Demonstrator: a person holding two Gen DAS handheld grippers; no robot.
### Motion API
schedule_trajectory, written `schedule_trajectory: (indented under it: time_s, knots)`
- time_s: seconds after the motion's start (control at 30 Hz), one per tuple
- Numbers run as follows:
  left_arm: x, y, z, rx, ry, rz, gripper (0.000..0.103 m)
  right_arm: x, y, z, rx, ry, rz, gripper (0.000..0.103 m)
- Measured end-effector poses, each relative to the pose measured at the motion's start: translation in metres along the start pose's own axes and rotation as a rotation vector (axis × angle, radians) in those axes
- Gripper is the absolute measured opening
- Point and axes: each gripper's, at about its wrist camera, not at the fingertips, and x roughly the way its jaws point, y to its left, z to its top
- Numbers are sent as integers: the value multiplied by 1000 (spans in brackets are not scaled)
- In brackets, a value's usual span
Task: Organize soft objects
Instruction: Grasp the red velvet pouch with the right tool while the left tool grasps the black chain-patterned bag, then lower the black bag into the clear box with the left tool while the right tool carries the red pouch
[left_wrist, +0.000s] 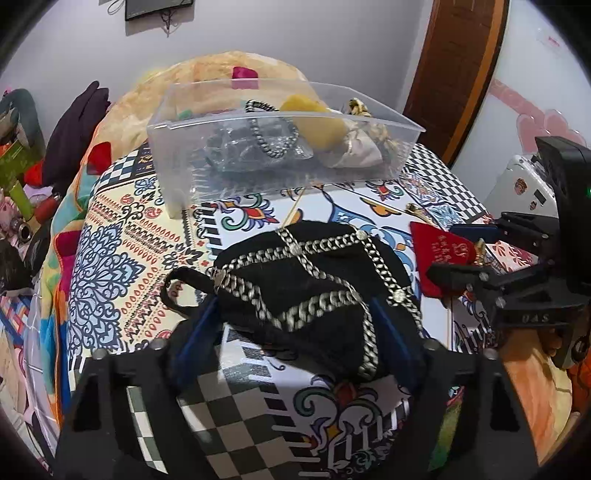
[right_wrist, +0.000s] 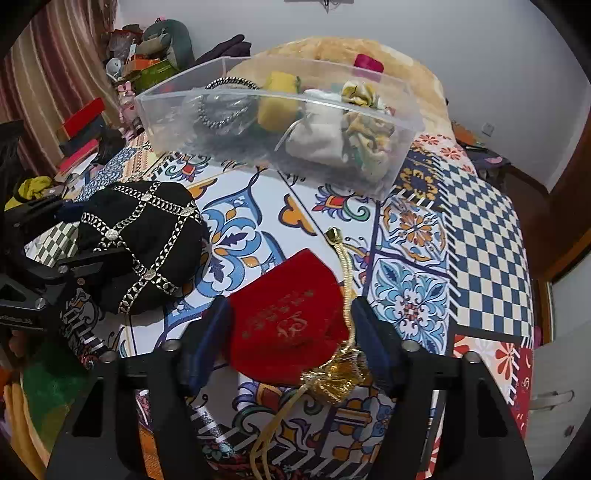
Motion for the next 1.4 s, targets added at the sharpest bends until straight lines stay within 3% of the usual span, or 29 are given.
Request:
schedule_trajectory:
  time_s: [0.1, 0.17, 0.27, 0.33, 0.87, 1.17, 1.4]
  knots:
    - [1, -2, 1, 4, 1, -25, 51, -1, -2, -1, 8, -6, 6, 38]
    - [2, -1, 1, -1, 7, -56, 25, -2, -2, -1, 9, -13, 10, 30]
    - [1, -4, 2, -6, -1, -74, 17, -5, -3, -1, 11, -27, 17, 20]
    - [-2, -6, 3, 7, -21, -66, 15, -8, -4, 1, 18, -36, 28, 13]
    - [-65, -1, 44, 30, -241, -11, 11, -47, -10, 20, 41, -189, -10, 7]
    - [-89, 9, 88, 32, -378, 10, 11, -73, -16, 57, 40, -315, -46, 7]
    - [-86, 17, 125, 28, -425, -12, 11, -81, -23, 94, 60, -418, -46, 6]
